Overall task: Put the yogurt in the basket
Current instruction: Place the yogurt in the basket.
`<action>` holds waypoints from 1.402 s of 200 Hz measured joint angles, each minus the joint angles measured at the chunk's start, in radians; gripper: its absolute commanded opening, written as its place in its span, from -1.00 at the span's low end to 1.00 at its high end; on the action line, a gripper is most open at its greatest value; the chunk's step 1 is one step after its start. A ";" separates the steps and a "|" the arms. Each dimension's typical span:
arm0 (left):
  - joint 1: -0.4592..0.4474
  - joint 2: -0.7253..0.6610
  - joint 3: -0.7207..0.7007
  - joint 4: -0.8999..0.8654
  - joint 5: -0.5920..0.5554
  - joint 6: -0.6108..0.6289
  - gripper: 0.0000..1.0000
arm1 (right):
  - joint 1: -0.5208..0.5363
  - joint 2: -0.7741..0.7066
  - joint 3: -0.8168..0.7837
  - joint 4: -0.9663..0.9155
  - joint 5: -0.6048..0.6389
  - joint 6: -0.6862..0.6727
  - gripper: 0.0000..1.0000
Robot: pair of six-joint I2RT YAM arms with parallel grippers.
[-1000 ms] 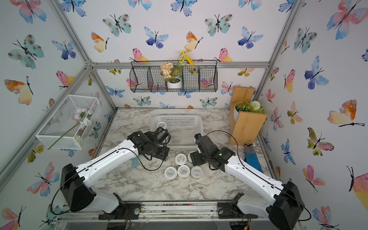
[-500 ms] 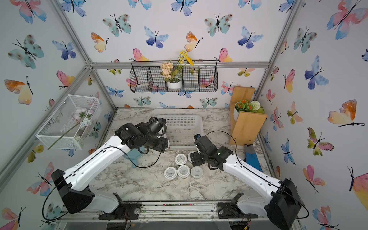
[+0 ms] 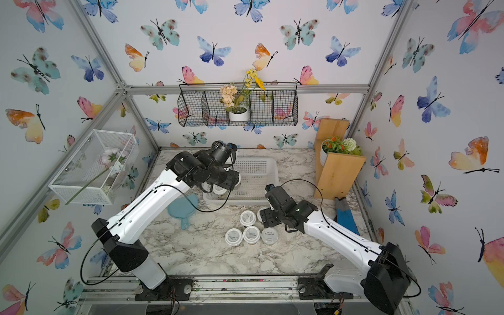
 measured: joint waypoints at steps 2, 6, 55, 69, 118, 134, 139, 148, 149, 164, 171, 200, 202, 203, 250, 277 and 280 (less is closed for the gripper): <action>0.003 0.005 0.005 0.000 0.000 0.001 0.21 | 0.000 0.001 0.000 0.000 0.000 0.000 0.70; 0.006 0.010 0.012 0.000 0.000 0.005 0.21 | 0.000 0.003 0.000 0.000 0.000 0.000 0.70; 0.096 0.128 0.142 0.037 0.004 0.053 0.20 | 0.000 0.036 0.000 -0.007 0.002 0.000 0.71; 0.119 0.164 0.170 0.055 0.011 0.065 0.19 | 0.000 0.038 0.000 -0.007 0.003 0.000 0.70; 0.177 0.256 0.198 0.105 0.038 0.100 0.19 | 0.000 0.050 0.000 -0.008 0.006 0.000 0.71; 0.192 0.271 0.192 0.130 0.046 0.108 0.18 | 0.000 0.051 0.000 -0.009 0.007 0.000 0.71; 0.194 0.273 0.190 0.137 0.047 0.111 0.18 | 0.000 0.051 0.000 -0.009 0.008 0.000 0.71; 0.201 0.276 0.182 0.150 0.053 0.114 0.18 | 0.000 0.051 0.000 -0.010 0.008 0.000 0.71; 0.202 0.276 0.181 0.152 0.054 0.115 0.18 | 0.000 0.052 0.000 -0.010 0.008 0.000 0.71; 0.212 0.281 0.170 0.175 0.065 0.118 0.18 | 0.000 0.051 0.000 -0.011 0.008 0.000 0.71; 0.217 0.282 0.159 0.191 0.069 0.119 0.18 | 0.000 0.050 0.000 -0.011 0.008 0.000 0.72; 0.230 0.314 0.131 0.237 0.080 0.121 0.18 | 0.000 0.021 0.000 -0.012 0.008 0.000 0.74; 0.230 0.317 0.130 0.239 0.080 0.121 0.18 | 0.000 0.017 0.000 -0.012 0.008 0.000 0.74; 0.230 0.317 0.130 0.239 0.080 0.121 0.18 | 0.000 0.017 0.000 -0.012 0.008 0.000 0.74; 0.238 0.391 0.092 0.277 0.082 0.125 0.18 | 0.000 -0.124 0.000 -0.006 0.008 0.000 0.79; 0.242 0.415 0.092 0.293 0.087 0.127 0.18 | 0.000 -0.185 0.000 0.002 0.008 0.000 0.80; 0.242 0.417 0.092 0.296 0.089 0.127 0.17 | 0.000 -0.188 0.000 0.002 0.008 0.000 0.80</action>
